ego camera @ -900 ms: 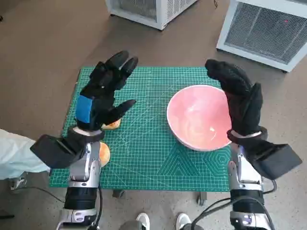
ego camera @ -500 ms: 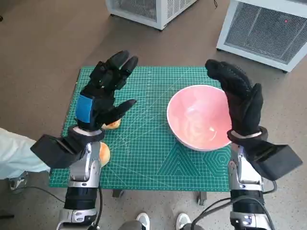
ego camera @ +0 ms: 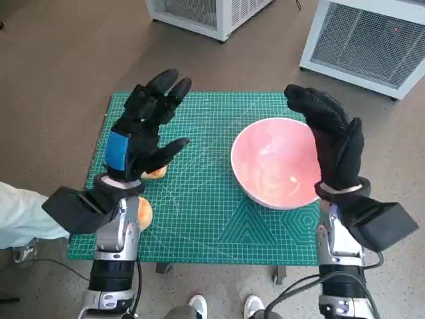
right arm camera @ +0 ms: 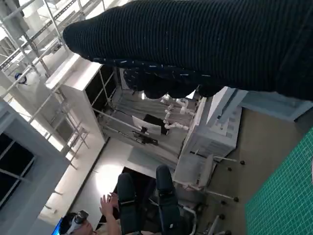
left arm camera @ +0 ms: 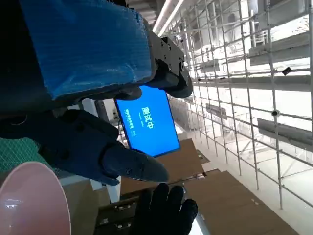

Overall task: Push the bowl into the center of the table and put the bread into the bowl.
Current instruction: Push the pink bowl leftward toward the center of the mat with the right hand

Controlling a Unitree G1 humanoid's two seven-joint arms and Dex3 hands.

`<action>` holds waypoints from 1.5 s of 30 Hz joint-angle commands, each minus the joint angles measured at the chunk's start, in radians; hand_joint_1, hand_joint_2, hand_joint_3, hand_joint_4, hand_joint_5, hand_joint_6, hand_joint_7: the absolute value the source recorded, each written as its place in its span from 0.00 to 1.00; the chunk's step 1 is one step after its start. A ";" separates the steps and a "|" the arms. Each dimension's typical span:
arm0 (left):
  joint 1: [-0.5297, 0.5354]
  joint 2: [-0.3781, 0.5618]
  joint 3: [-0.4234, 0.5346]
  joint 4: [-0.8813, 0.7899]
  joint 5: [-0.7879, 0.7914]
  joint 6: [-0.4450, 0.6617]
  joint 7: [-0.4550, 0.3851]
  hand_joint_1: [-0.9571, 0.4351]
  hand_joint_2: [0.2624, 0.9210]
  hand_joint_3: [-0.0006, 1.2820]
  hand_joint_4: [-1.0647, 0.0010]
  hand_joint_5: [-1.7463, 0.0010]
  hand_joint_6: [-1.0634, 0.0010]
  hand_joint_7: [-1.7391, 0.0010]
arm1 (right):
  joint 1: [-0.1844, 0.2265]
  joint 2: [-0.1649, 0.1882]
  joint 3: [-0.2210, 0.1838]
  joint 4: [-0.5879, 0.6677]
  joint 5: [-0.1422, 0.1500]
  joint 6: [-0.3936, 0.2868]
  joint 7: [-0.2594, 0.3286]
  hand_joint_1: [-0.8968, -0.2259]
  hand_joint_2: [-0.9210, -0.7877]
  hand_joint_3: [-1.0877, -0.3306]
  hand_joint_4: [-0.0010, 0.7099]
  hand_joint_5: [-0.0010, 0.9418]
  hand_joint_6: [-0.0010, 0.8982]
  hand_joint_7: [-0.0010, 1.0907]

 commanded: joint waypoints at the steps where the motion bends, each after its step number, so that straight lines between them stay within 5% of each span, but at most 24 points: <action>1: 0.010 0.002 -0.004 -0.015 0.002 0.008 -0.004 0.38 1.00 0.09 0.62 1.00 0.73 0.76 | 0.025 0.005 0.000 -0.003 -0.003 0.011 -0.007 0.27 0.00 0.44 0.34 0.00 0.13 0.37; 13: 0.015 0.004 0.000 -0.010 0.008 -0.009 -0.003 0.37 1.00 0.09 0.62 1.00 0.74 0.75 | 0.031 -0.006 -0.011 -0.005 0.006 0.010 -0.002 0.27 0.00 0.44 0.34 0.00 0.13 0.37; 21: 0.019 0.003 0.006 -0.004 0.010 -0.023 0.001 0.36 1.00 0.10 0.61 1.00 0.74 0.75 | 0.007 -0.073 -0.100 0.115 0.060 -0.038 0.029 0.27 0.00 0.45 0.36 0.01 0.14 0.36; 30: 0.022 0.001 0.010 0.002 0.015 -0.031 0.009 0.34 1.00 0.10 0.61 1.00 0.73 0.76 | -0.051 -0.095 -0.201 0.360 -0.032 -0.146 -0.183 0.30 0.00 0.41 0.36 0.00 0.14 0.36; 35: 0.023 0.001 0.010 0.004 0.013 -0.026 0.008 0.33 1.00 0.10 0.61 1.00 0.73 0.76 | -0.089 -0.114 -0.230 0.516 -0.057 -0.184 -0.263 0.34 0.00 0.36 0.34 0.00 0.12 0.36; 45: 0.023 0.008 0.010 0.001 0.016 -0.018 0.004 0.31 1.00 0.11 0.61 1.00 0.73 0.76 | -0.153 -0.127 -0.263 0.774 -0.041 -0.142 -0.299 0.43 0.00 0.32 0.35 0.01 0.14 0.35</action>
